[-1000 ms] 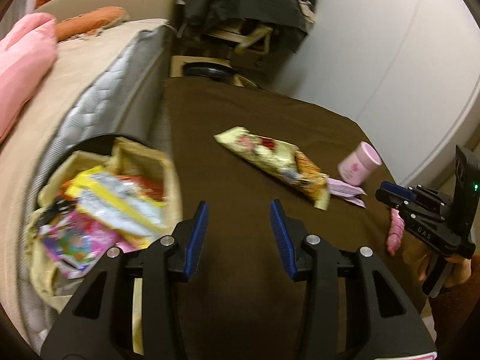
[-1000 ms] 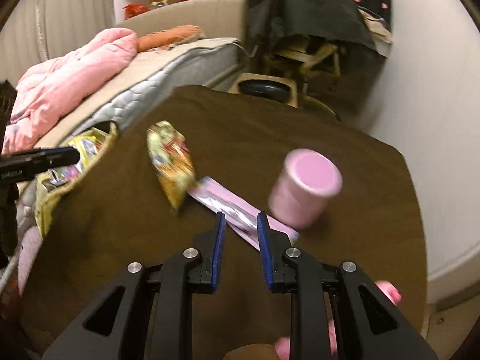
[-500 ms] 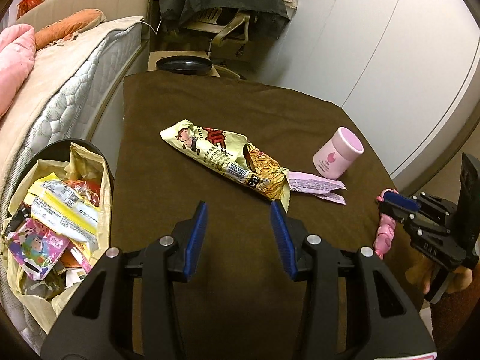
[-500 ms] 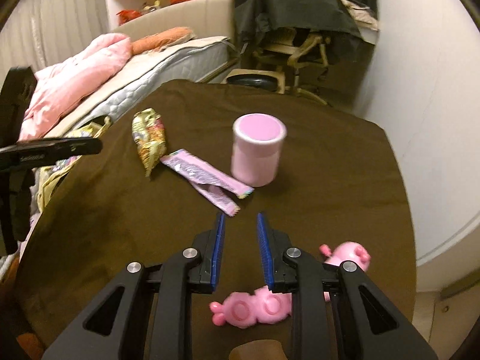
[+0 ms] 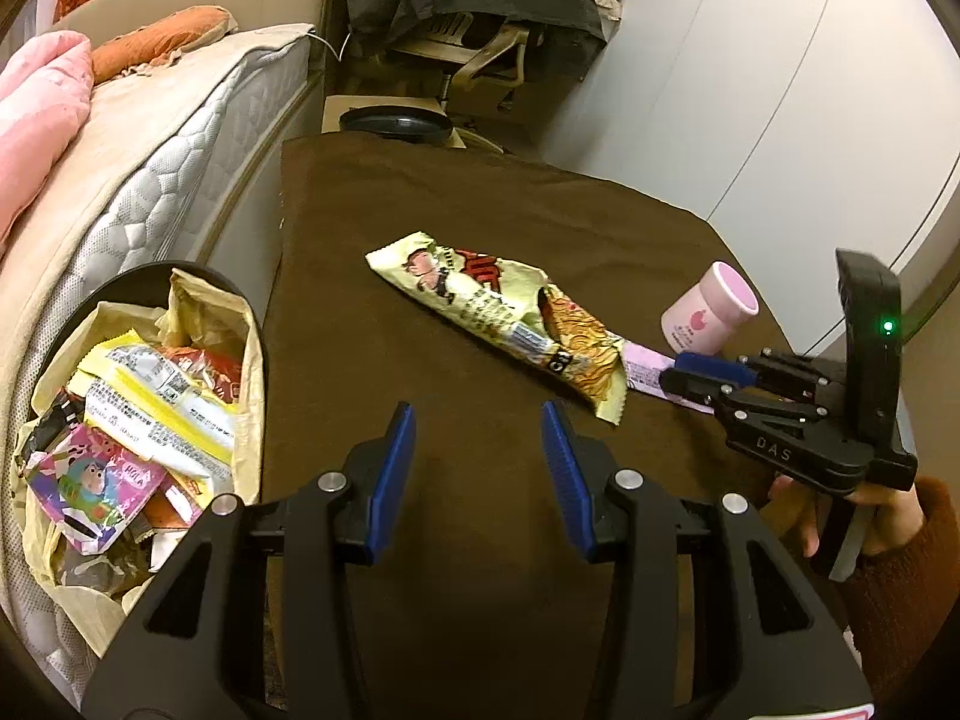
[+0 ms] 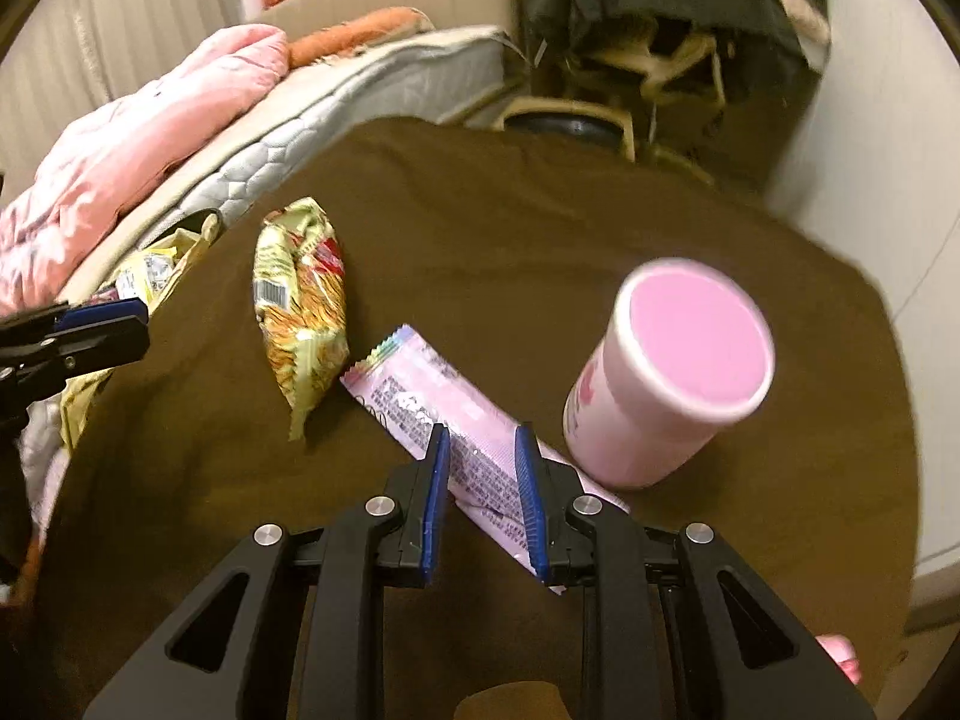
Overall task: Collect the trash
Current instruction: 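Grasp the pink candy wrapper strip with the right gripper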
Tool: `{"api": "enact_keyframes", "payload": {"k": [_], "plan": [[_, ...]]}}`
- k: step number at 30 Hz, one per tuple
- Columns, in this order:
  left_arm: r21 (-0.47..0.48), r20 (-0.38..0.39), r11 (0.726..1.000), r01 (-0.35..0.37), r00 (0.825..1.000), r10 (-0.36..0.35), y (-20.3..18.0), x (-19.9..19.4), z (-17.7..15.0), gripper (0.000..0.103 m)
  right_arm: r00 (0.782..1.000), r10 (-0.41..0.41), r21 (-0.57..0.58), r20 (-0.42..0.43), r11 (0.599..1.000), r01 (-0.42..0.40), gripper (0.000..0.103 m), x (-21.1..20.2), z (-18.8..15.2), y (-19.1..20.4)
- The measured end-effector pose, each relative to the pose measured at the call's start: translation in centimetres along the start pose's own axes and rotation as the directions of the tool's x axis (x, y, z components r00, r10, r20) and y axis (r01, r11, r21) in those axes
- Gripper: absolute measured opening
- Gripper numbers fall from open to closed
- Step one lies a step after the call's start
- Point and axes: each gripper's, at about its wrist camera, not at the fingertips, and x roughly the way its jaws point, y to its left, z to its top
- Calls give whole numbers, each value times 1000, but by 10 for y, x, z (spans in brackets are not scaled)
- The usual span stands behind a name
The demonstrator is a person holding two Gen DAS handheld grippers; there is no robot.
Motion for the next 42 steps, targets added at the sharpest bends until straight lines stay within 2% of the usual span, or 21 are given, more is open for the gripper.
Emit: {"api": "enact_keyframes", "payload": {"k": [6,10,11,12,14,16,17,20,23,25,27,29,31,34,39,42], "plan": [[-15,-10,1000,7,1000,-7,6,9,3,42,994,107,45,-25,993,-105,22,-10,-20,7],[-26,-8,999,21,1000,-22,4,14,4,43,983,177,10,-53,984,-176,22,-15,-31,25],[-27,-8,999,23,1000,-23,3,15,5,43,977,206,19,-58,978,-206,23,-14,-32,27],[-28,-9,999,25,1000,-26,2,15,5,43,962,266,54,-65,963,-263,23,-13,-33,26],[-27,-12,999,31,999,-31,0,16,5,43,947,312,93,-68,948,-306,23,-10,-33,25],[-25,-12,999,37,999,-37,-2,16,6,45,955,283,54,-85,959,-279,22,-12,-30,32],[-28,-12,999,41,999,-41,-3,16,7,49,971,223,13,-86,975,-223,22,-15,-30,38],[-59,-12,996,63,998,-64,-2,17,11,50,995,98,-51,-11,994,-98,22,-31,-32,41],[-109,-9,990,90,996,-92,-2,22,19,51,999,20,-46,40,999,-18,22,-44,-37,29],[-148,-11,984,95,995,-98,-2,30,25,51,999,-22,-29,28,999,22,22,-42,-37,22],[-194,-16,978,83,996,-87,0,40,29,51,1000,-21,-18,8,1000,21,22,-37,-34,18],[-229,-26,971,62,997,-70,1,49,33,51,1000,14,-20,-1,1000,-14,22,-33,-31,18],[-242,-34,969,41,998,-50,2,52,35,51,998,53,-23,-22,998,-53,22,-25,-25,23],[-232,-31,972,27,999,-35,5,47,34,51,997,42,-45,-58,998,-45,22,-10,-19,31],[-219,-9,976,7,1000,-9,19,31,29,51,997,38,-65,-66,997,-42,49,-1,-10,45],[-243,4,970,9,1000,-8,34,24,25,51,996,-6,-123,-85,992,-5,53,5,-5,56]]}}
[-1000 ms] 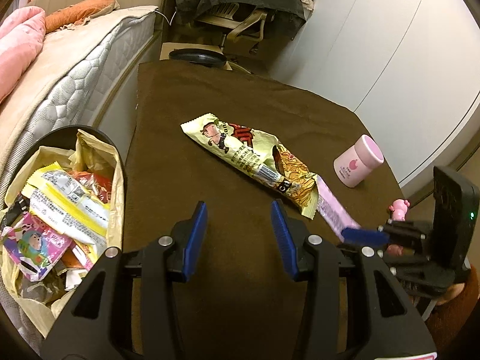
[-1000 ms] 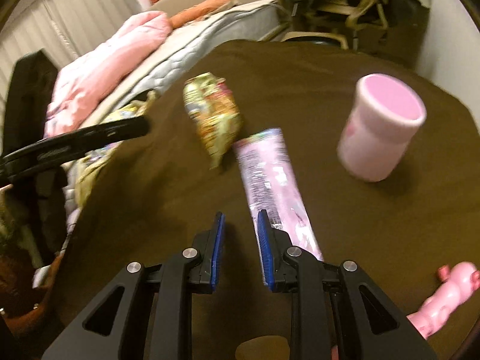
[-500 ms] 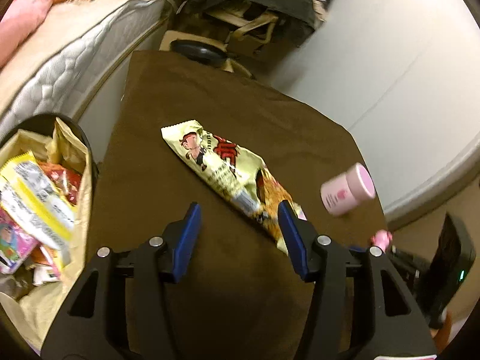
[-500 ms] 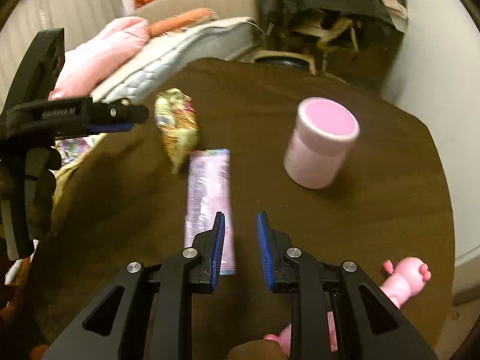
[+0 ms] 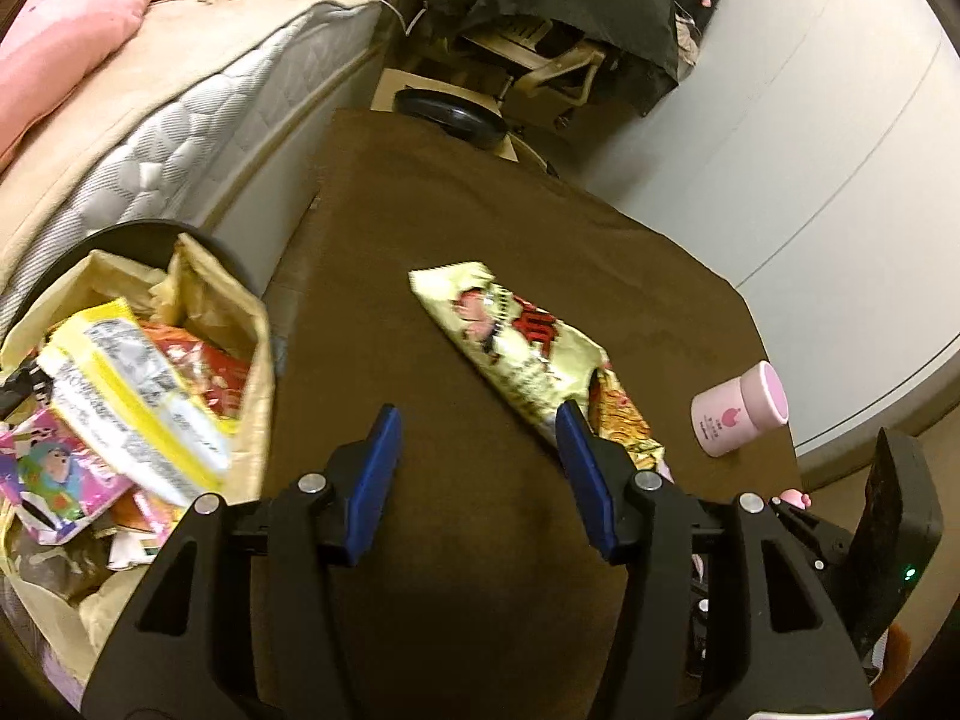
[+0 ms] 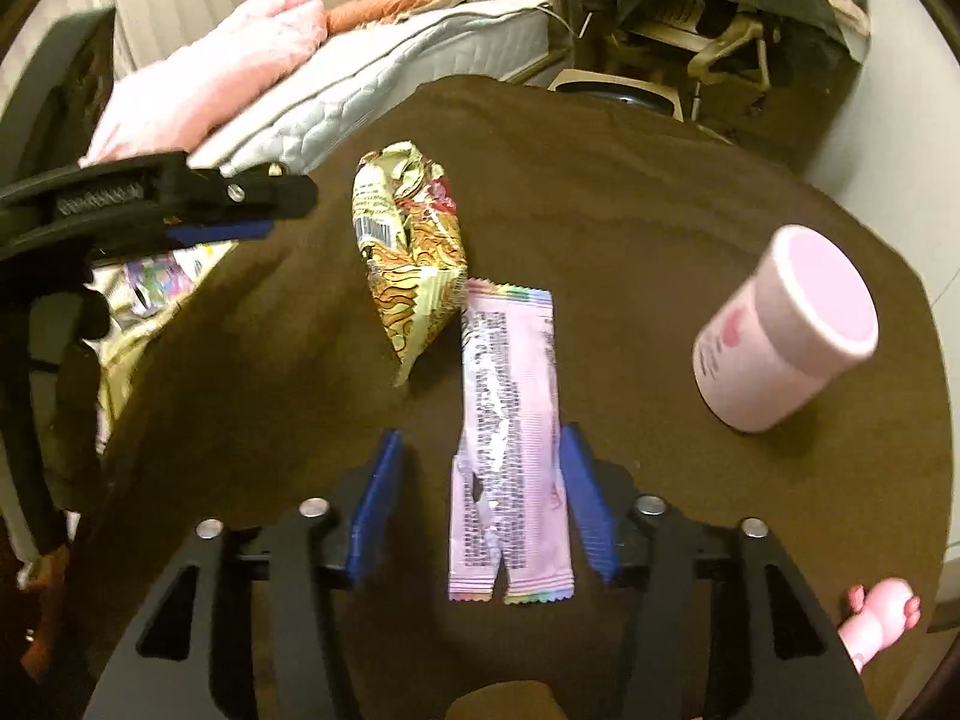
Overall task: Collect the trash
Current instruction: 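Grasp the pink candy wrapper strip with the right gripper, then grasp the yellow cartoon snack wrapper with the left gripper while the right holds the pink strip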
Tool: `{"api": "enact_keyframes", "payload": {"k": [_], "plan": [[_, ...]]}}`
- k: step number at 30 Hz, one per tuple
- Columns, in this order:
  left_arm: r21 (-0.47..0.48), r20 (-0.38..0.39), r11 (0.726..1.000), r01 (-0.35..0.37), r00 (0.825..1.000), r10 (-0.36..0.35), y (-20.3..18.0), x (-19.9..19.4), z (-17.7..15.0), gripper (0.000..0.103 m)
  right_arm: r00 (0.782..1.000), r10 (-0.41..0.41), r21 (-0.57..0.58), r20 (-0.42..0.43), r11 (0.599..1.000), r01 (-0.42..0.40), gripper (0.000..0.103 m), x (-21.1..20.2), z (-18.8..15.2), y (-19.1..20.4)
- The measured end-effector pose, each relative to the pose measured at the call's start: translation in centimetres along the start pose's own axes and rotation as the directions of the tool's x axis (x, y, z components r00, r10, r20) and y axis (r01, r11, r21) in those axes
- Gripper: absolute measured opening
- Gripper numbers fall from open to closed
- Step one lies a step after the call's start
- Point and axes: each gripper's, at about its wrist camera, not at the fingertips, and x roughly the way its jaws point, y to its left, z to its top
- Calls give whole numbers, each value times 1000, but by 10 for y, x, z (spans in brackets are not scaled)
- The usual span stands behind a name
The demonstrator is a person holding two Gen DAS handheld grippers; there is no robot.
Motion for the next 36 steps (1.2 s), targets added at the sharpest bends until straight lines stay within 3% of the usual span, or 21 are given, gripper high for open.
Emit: {"api": "enact_keyframes", "payload": {"k": [6,12,15,18,19,21,23,27,29,33,36], "plan": [[-37,-2,999,5,1000,-5,19,-4,-3,51,997,74,113,15,991,-76,54,1,8,-21],[9,-17,1000,18,1000,-18,10,-3,-8,51,999,-19,39,38,999,17,54,3,6,-14],[24,-13,999,24,1000,-24,3,-4,-9,51,990,-115,23,76,993,114,54,0,9,-15],[34,-12,999,23,1000,-23,-2,-4,-7,51,992,-96,27,82,995,94,53,1,10,-22],[34,-14,999,23,1000,-23,-3,-4,-7,51,995,-77,36,71,997,74,50,4,11,-25],[32,-17,999,24,1000,-23,-4,-3,-7,51,997,-42,61,67,997,38,32,3,9,-31],[28,-19,999,32,999,-32,-5,-3,-7,51,996,-59,64,62,996,55,22,-1,5,-33],[23,-46,994,109,993,-108,-14,2,-5,59,995,-50,76,81,996,43,10,-19,-12,-37],[34,-42,993,115,993,-114,-21,6,-3,59,991,-85,100,100,992,75,9,-30,-23,-40],[47,-33,997,58,998,-56,-38,19,2,59,983,-118,159,138,983,96,9,-48,-38,-48],[59,-26,998,-7,1000,9,-48,29,4,59,982,-103,212,157,975,68,9,-60,-47,-56]]}}
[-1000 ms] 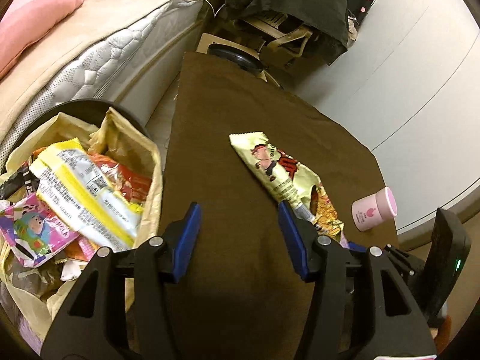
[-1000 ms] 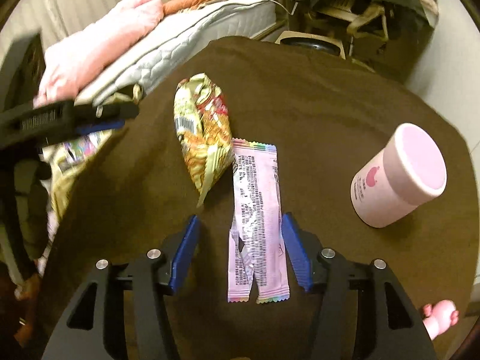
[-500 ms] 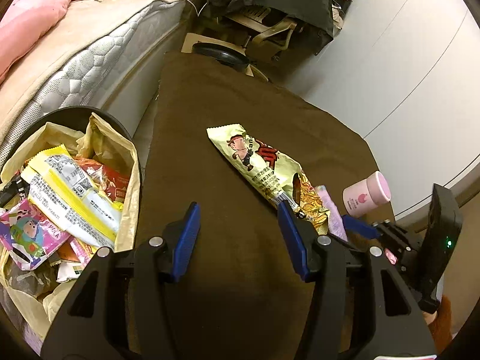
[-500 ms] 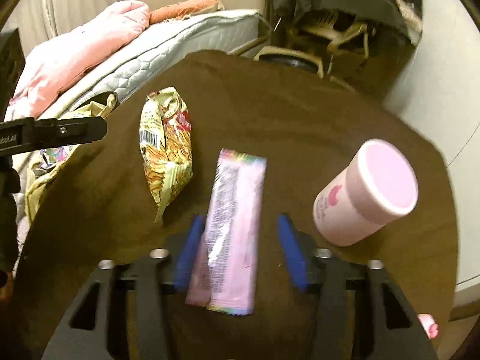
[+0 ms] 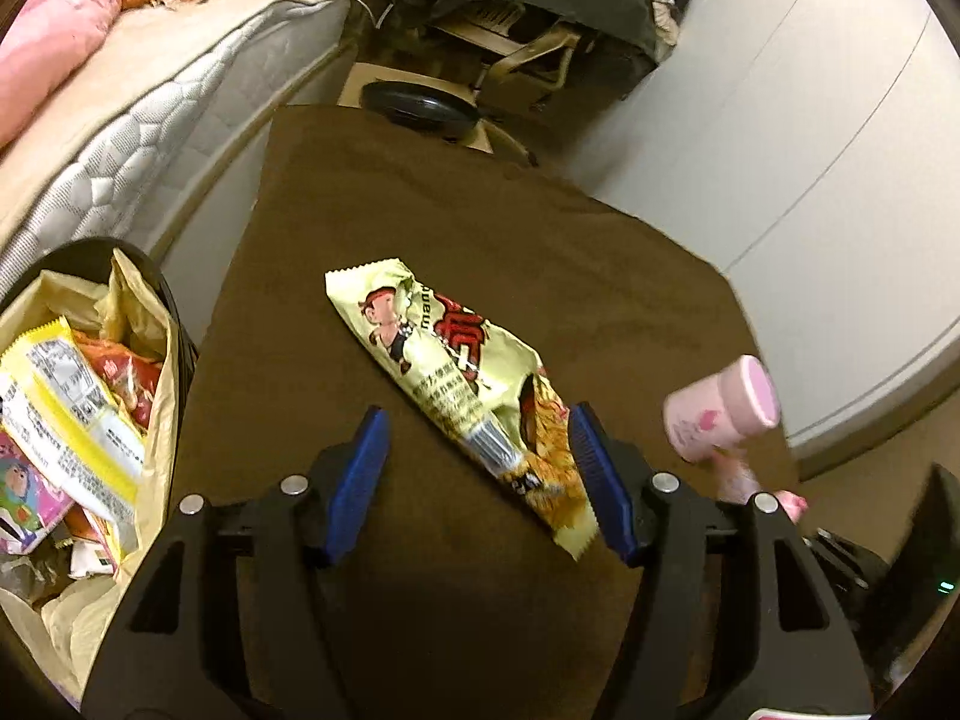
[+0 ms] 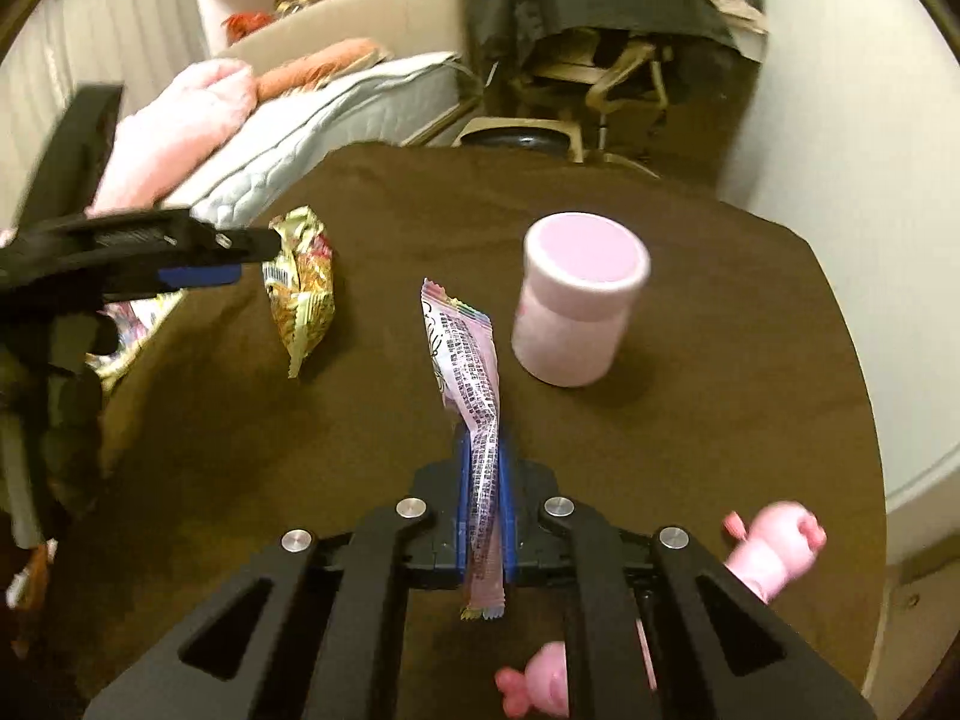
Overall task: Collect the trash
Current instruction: 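Grasp the yellow cartoon snack wrapper with the left gripper while the right holds the pink strip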
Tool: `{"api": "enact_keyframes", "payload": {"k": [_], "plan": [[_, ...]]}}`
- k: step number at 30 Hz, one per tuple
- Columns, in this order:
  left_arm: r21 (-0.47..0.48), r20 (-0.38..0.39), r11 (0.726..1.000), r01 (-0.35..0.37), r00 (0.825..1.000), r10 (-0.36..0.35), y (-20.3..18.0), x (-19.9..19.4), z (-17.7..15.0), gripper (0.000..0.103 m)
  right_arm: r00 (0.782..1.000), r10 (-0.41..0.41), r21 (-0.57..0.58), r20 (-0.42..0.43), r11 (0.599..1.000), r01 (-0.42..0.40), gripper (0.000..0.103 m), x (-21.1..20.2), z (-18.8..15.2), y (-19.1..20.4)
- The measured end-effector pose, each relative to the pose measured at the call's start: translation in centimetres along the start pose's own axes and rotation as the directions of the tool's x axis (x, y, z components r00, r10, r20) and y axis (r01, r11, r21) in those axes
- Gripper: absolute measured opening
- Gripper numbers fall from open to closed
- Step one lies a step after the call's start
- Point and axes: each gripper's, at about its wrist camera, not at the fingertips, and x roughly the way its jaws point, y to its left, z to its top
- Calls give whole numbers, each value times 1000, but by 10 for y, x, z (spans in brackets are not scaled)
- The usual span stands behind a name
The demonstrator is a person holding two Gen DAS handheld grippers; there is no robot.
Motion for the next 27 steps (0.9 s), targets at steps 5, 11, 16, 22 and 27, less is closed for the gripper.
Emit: {"api": "enact_keyframes", "payload": {"k": [5,11,16,22,27], "plan": [[-16,-43,999,-40,998,40,0,17,-1,42,1000,16,30,-12,999,-16,9,-3,-6,-6],[9,-55,999,-40,998,40,0,13,-6,22,999,27,32,-20,999,-26,9,-1,-10,-7],[45,-37,998,-42,998,44,-1,-3,-10,17,999,36,20,-27,999,-35,9,3,-10,-2],[82,-24,996,-20,999,22,-4,-22,-19,16,999,32,12,-14,999,-32,9,-1,-8,3],[100,-27,995,12,1000,-9,-3,-37,-35,16,1000,25,-8,-7,1000,-25,9,-8,-7,9]]}}
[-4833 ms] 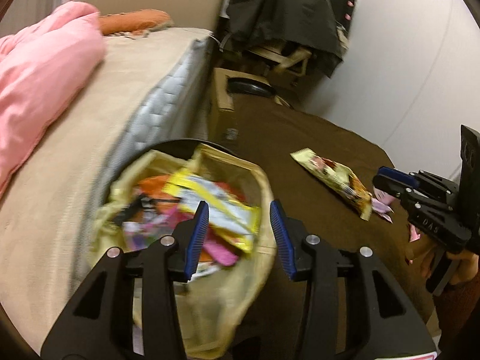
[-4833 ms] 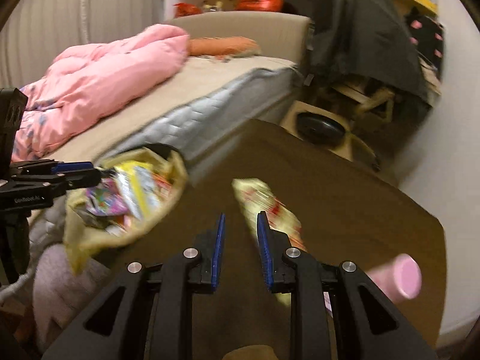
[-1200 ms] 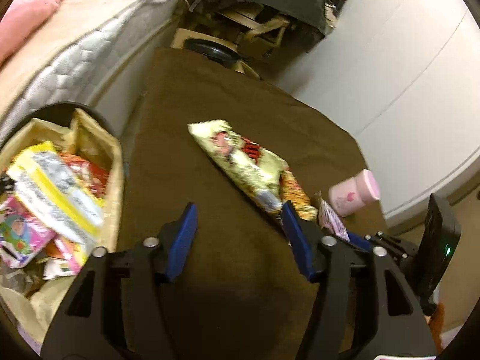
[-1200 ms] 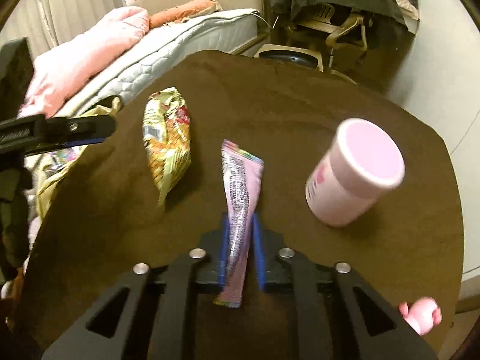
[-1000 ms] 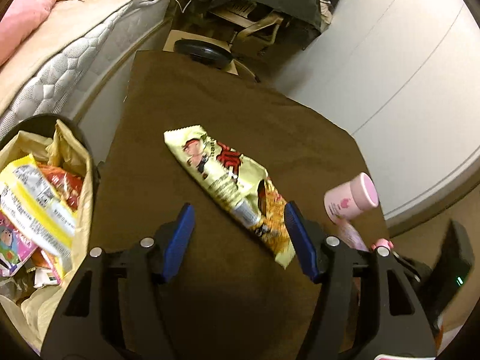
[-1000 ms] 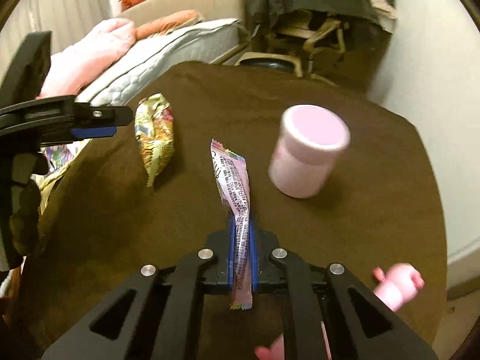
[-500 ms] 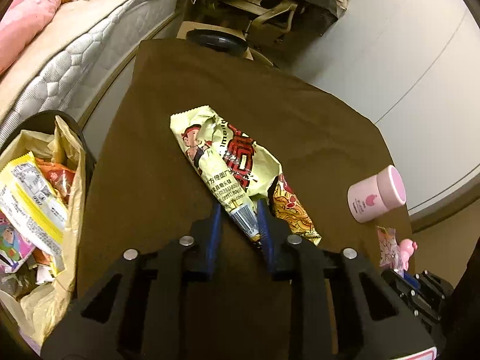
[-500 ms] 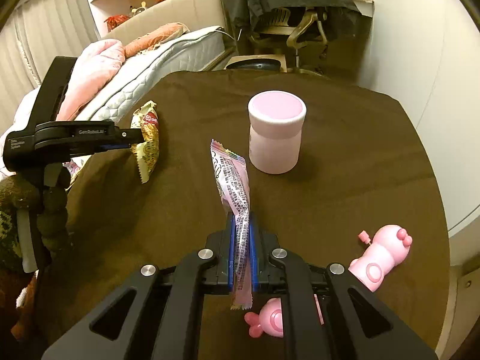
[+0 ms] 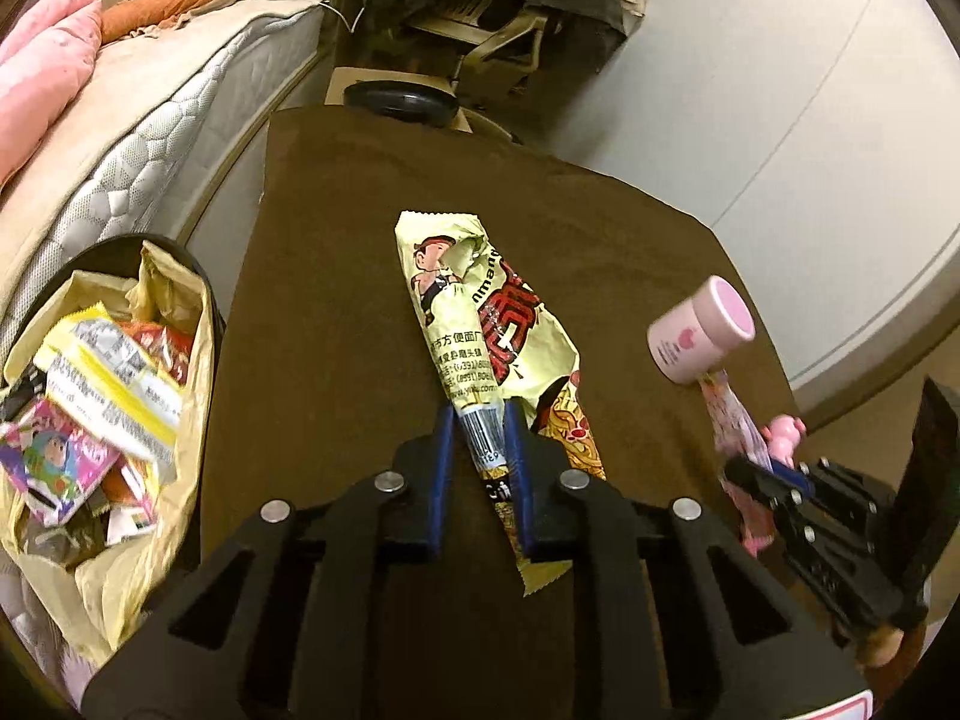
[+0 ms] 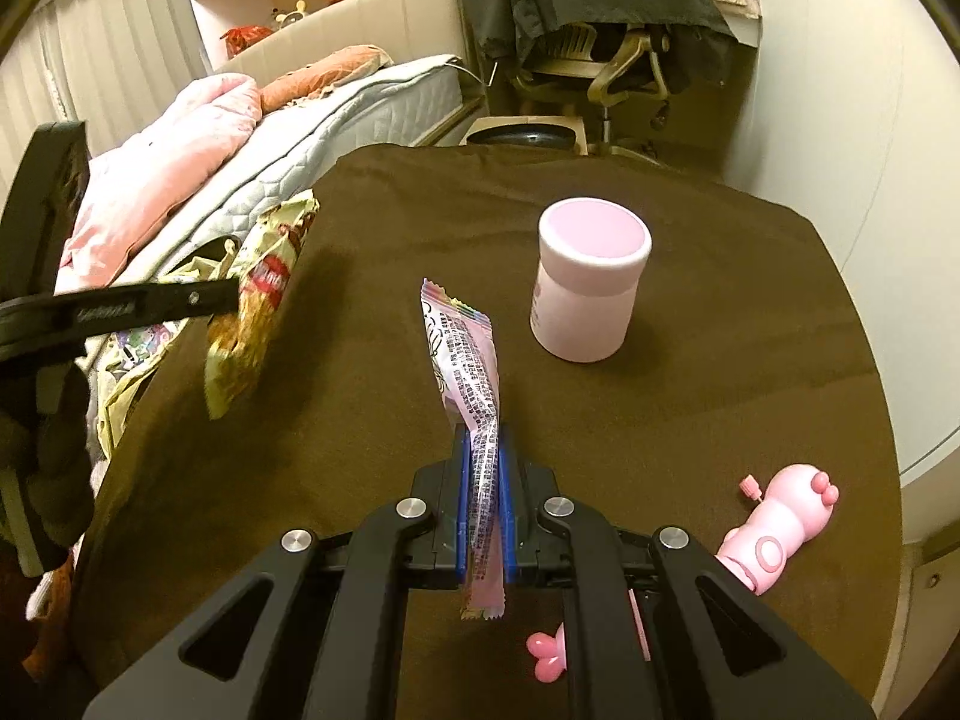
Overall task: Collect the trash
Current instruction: 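Grasp the yellow cartoon snack wrapper with the left gripper while the right holds the pink strip, then carry the yellow wrapper and pink strip over the yellow trash bag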
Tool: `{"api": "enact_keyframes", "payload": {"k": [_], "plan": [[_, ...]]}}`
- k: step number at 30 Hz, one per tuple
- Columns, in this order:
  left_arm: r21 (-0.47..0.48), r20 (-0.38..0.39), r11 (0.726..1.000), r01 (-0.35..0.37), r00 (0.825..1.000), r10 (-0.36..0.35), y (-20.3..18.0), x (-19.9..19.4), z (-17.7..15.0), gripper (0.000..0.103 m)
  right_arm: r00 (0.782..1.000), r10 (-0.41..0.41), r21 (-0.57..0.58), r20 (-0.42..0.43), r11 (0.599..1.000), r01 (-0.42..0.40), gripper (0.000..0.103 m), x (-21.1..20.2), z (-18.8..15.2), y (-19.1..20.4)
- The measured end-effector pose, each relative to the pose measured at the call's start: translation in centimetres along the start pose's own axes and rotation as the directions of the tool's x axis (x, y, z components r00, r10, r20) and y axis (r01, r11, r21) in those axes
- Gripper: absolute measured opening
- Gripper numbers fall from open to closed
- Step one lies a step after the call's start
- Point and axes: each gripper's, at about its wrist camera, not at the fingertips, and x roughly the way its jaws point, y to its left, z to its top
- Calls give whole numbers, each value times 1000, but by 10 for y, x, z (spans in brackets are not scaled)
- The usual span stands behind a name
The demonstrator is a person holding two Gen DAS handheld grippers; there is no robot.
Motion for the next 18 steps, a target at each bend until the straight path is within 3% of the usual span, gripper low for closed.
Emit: {"api": "enact_keyframes", "payload": {"k": [9,18], "plan": [[1,17,1000,14,1000,-14,3,-23,-22,16,1000,-16,-46,18,999,17,9,-11,6,20],[-4,136,1000,-4,991,4,32,-79,-18,16,994,-12,-106,105,994,23,9,-34,46,61]]}}
